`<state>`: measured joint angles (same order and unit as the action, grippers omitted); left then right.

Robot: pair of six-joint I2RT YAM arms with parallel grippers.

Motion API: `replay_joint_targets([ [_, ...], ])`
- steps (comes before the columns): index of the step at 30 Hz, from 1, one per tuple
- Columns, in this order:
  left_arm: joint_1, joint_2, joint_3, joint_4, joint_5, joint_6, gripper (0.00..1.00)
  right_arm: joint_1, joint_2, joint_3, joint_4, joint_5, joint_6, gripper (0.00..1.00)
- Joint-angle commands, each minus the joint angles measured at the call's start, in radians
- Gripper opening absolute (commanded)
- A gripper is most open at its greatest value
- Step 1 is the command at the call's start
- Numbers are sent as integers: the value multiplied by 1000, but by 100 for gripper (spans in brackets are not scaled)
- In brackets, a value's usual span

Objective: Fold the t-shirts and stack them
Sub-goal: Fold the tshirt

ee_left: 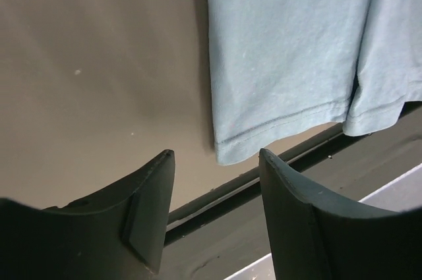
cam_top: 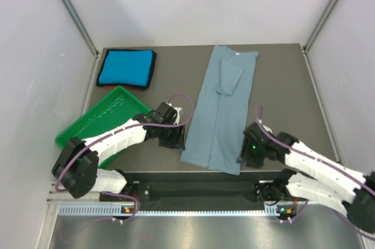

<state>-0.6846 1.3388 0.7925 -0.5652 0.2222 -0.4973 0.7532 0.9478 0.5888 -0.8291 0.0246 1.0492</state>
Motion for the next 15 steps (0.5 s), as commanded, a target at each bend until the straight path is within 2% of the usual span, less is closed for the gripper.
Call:
replay_joint_targets([
  [1,-7,-24,-48,79,57,-47,58,44,-177,-79,-73,26,188,46],
  [7,-18,-40,-154,175,137,-113,57,100,-366,-182,-42,17,284,52],
  [11,-18,-21,-187,214,147,-132,53,112,-350,-248,42,-11,291,52],
  [14,-16,-24,-190,211,140,-135,46,126,-291,-253,67,-2,298,52],
  [15,-18,-29,-191,208,137,-138,41,129,-281,-250,71,4,298,51],
])
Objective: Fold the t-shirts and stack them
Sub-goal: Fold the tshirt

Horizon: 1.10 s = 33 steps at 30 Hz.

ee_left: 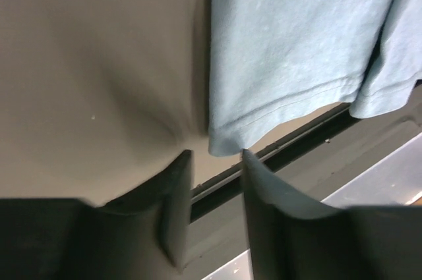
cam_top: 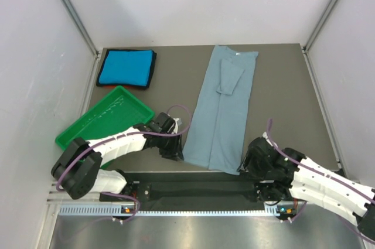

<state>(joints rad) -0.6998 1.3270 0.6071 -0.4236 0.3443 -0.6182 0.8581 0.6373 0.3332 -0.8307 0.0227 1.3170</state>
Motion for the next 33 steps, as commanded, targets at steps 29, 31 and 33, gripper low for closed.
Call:
replay_joint_targets([
  [29,-15,-121,-15,12,-30,-97,44,53,-87,-2,44,62,85,0],
  [31,-17,-117,-26,32,-34,-98,47,53,-85,-2,45,62,82,0],
  [33,-17,-108,-32,46,-40,-103,48,53,-82,0,50,59,76,0],
])
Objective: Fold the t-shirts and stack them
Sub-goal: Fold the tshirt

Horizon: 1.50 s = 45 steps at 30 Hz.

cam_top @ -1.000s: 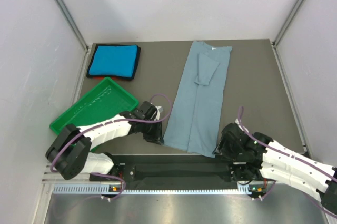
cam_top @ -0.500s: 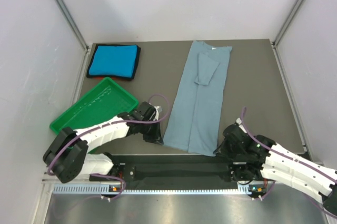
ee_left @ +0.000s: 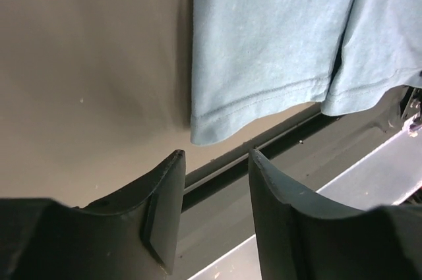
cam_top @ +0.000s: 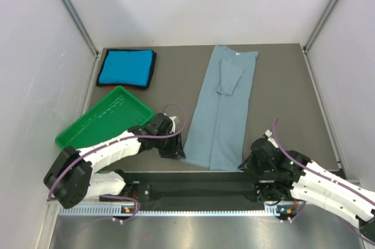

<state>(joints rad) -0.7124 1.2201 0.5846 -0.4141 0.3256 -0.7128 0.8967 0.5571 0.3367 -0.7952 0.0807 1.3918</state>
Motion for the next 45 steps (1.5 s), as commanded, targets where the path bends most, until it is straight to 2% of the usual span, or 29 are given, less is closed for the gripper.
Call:
replay_joint_targets([
  [1,-2,18,-14,44,-25,-8,48,16,-2,-4,14,1,0,0],
  [7,-2,99,-26,138,4,-7,40,16,-13,-8,25,-4,0,0],
  [9,-2,104,-38,178,23,-22,32,18,-16,-7,21,1,1,0],
  [11,-4,99,-42,186,30,-36,17,18,-20,-2,7,2,3,0],
  [12,-4,95,-39,173,26,-40,0,16,-26,2,-1,11,3,0],
  [18,-4,58,30,127,23,-57,0,16,-5,85,-55,105,-43,0],
  [20,-4,96,92,123,29,-54,0,11,27,120,-30,134,-71,0],
  [24,-2,227,240,72,15,-22,0,-47,205,185,34,151,-225,0],
  [26,2,272,341,20,6,2,0,-103,295,232,65,139,-290,0],
  [30,27,372,496,-48,-37,42,0,-249,377,320,91,84,-503,0],
  [31,46,418,530,-54,-34,56,0,-330,391,346,121,64,-546,0],
  [32,94,534,669,-52,1,79,0,-479,476,407,178,-17,-709,0],
  [33,94,535,670,-60,1,79,0,-481,510,407,179,-27,-744,0],
  [34,109,605,766,-72,9,82,0,-513,545,453,188,-27,-773,0],
  [38,160,752,989,-75,30,121,0,-646,726,542,284,-76,-895,0],
  [43,206,951,1251,-123,0,139,0,-714,906,718,324,-107,-964,0],
  [45,240,1016,1345,-118,42,130,0,-726,960,768,327,-130,-981,0],
])
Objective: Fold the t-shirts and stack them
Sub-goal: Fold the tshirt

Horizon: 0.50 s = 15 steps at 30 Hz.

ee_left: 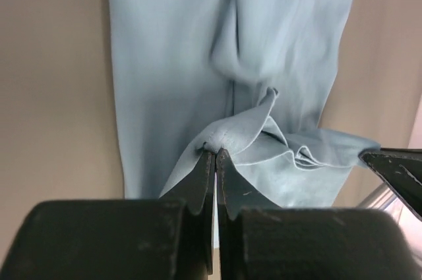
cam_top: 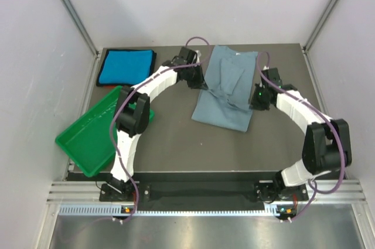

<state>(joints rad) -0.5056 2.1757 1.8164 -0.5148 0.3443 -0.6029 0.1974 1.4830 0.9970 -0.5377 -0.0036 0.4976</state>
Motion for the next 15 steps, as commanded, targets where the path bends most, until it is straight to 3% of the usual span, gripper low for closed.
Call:
replay_joint_targets([
  [1,42,70,129,1,50,15,0,-38,49,147,82,-53,-91,0],
  [15,121,211,199,381,246,-93,0,-111,306,393,120,-213,-110,0],
])
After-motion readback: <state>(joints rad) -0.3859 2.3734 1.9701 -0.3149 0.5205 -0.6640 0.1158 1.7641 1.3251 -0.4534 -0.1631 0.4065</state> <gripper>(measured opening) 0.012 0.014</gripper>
